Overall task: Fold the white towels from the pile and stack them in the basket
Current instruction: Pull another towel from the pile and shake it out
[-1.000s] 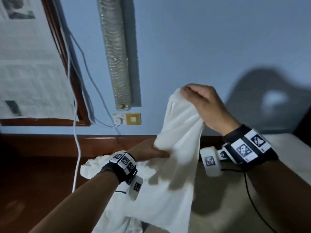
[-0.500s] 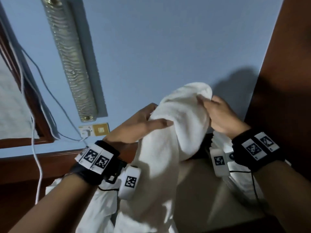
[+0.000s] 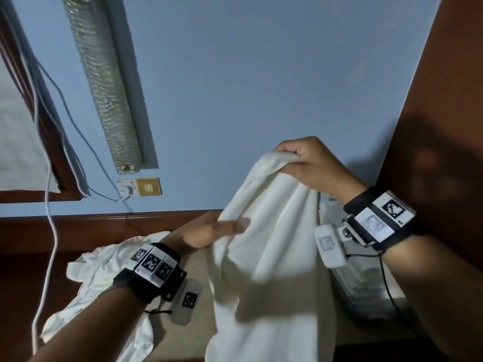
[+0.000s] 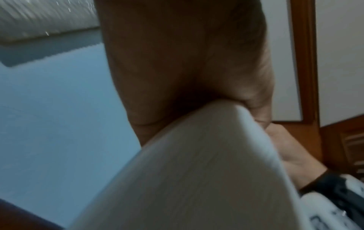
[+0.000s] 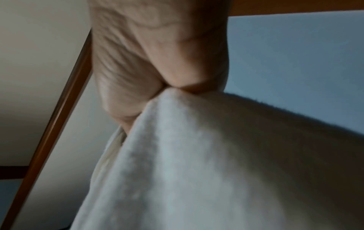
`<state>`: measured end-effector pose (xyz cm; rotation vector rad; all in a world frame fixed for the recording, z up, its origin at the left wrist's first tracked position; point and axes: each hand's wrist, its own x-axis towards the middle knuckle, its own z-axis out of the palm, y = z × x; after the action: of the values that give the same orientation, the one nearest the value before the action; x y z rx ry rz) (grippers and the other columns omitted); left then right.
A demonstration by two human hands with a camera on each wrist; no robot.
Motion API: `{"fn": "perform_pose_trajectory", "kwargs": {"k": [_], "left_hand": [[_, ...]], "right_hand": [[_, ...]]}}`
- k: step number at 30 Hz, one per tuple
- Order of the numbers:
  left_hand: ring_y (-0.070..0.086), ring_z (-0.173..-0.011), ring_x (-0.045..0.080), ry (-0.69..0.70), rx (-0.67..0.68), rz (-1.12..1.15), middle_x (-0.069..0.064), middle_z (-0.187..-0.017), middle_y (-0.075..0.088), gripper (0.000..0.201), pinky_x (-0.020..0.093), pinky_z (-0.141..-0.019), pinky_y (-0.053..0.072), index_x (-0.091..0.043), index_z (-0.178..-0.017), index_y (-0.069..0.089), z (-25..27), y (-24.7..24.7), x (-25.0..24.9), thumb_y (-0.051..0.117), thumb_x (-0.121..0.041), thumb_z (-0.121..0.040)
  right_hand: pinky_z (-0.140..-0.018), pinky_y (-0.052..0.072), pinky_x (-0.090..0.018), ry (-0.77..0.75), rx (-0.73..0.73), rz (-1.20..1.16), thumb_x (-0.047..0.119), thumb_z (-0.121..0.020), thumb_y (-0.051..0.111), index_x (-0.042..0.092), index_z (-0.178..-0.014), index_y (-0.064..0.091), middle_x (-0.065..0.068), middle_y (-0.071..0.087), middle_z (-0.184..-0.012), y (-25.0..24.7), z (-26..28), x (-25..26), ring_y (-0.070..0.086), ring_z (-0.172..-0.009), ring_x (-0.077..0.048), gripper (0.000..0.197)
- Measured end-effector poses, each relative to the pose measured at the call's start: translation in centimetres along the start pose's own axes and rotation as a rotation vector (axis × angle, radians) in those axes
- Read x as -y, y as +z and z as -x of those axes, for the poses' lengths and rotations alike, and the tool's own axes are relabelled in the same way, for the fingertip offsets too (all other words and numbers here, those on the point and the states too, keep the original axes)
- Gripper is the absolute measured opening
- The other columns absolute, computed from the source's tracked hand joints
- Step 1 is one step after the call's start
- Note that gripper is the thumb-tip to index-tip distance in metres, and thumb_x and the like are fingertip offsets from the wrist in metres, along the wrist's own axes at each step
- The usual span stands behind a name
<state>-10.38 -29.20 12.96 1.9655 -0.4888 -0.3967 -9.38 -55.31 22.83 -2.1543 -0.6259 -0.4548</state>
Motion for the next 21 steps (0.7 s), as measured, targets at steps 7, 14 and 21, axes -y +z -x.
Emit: {"fn": "perform_pose_trajectory", "kwargs": {"k": [7,14,21], "left_hand": [[0.073,-0.095,0.021,-0.081,-0.334,-0.578,0.000,-0.100,0.077,0.052,0.034,-0.080,0.056,-0.020,-0.106,0.074,2.2,-3.8,4.6,0.054,-0.039,-0.062],[0.071,-0.095,0.020,-0.096,-0.339,-0.423,-0.003,-0.097,0.075,0.038,0.047,-0.086,0.058,-0.023,-0.104,0.072,5.2,-6.7,3.9,0.069,-0.054,-0.083],[0.065,-0.118,0.050,0.126,-0.285,0.173,0.028,-0.127,0.068,0.055,0.063,-0.100,0.053,-0.003,-0.134,0.062,5.2,-4.1,-1.1,0.074,-0.010,-0.081]], "right_hand": [[-0.058,0.038,-0.021,0.158,-0.092,0.409,0.032,-0.091,0.072,0.015,-0.073,0.063,0.007,0.057,-0.060,-3.4,1.4,-7.5,0.049,-0.064,-0.017,0.027],[-0.050,0.024,-0.030,0.221,-0.066,0.479,0.055,-0.090,0.072,0.004,-0.062,0.039,-0.004,0.022,-0.064,-2.9,3.3,-10.9,0.023,-0.061,-0.016,0.067],[-0.063,0.033,-0.030,-0.022,-0.036,0.053,0.032,-0.106,0.057,0.019,-0.071,0.042,0.011,0.039,-0.066,-0.6,1.8,-4.0,0.037,-0.064,-0.004,0.040]]}}
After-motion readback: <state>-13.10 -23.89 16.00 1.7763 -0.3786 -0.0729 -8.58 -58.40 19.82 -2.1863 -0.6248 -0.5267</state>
